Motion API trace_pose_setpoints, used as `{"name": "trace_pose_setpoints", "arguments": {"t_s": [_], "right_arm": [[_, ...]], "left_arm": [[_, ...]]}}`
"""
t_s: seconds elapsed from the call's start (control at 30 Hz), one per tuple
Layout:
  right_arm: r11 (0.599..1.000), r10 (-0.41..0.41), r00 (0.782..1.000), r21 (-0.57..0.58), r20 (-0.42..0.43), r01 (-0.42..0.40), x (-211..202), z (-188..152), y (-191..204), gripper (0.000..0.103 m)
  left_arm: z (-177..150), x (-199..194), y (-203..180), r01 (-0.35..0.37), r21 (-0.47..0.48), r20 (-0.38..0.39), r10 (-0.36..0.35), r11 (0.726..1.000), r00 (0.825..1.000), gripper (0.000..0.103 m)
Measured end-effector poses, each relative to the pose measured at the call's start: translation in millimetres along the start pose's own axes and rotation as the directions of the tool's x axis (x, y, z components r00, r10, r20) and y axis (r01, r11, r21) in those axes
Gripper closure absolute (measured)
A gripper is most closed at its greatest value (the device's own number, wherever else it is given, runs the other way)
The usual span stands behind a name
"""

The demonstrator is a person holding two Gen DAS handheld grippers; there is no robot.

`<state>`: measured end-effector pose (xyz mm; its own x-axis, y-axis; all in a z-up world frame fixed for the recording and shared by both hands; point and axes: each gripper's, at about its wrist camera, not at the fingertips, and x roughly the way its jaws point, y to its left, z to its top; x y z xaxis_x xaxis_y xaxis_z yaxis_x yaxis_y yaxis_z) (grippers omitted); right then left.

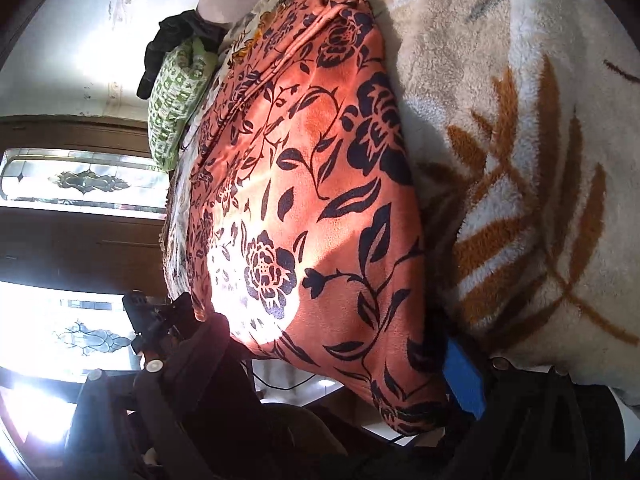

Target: Fold small clothes

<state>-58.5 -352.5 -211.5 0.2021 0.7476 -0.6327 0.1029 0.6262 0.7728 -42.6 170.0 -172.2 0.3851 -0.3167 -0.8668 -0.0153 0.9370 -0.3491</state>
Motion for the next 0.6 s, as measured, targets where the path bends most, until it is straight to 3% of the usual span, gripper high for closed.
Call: {"name": "trace_pose_setpoints", "arguments": {"t_s": [0.1,0.17,0.23,0.3,0.4,0.47,0.5,0.6], "right_arm": [[1.000,0.004,1.000,0.010,-0.009,-0.004,2,2,0,0.001],[1.000,0.013,1.000,0.017,-0.012,-0.012,2,2,-1,0.001],[0.999,0.016,1.000,0.038,-0.022,-0.016,1,2,0,0.001],[1.000,0.014,0.999,0.021,-0.042,-0.013,1,-2,6,0.004],[1.000,-0.006,0.998,0.030,-0.058,0.007,5,-5,2,0.015],[0.998,-0.004,0.999,0.058,-0.048,0.007,3,-4,-4,0.039],[0.998,-0.012,0.999,0.057,-0.051,0.015,4,-4,-4,0.044],[0.998,-0.017,0.998,0.060,-0.066,0.021,8,-4,-7,0.047]], "left_arm": [[-3,-2,2,0.031,-0.018,-0.019,-0.031,0.999,0.999,0.021],[-6,-2,2,0.045,-0.021,-0.042,-0.046,0.999,0.998,0.032],[-9,-2,2,0.019,-0.014,-0.054,-0.020,1.000,0.998,0.060],[-9,-1,4,0.008,-0.015,-0.063,-0.009,1.000,0.998,0.067],[-9,-2,9,-0.009,-0.014,-0.078,0.008,1.000,0.997,0.079],[-10,-4,7,-0.009,-0.006,-0.080,0.008,1.000,0.997,0.080],[-10,-4,8,-0.011,-0.011,-0.078,0.011,1.000,0.997,0.080],[-11,1,10,0.018,-0.035,-0.069,-0.020,0.999,0.997,0.054]]}}
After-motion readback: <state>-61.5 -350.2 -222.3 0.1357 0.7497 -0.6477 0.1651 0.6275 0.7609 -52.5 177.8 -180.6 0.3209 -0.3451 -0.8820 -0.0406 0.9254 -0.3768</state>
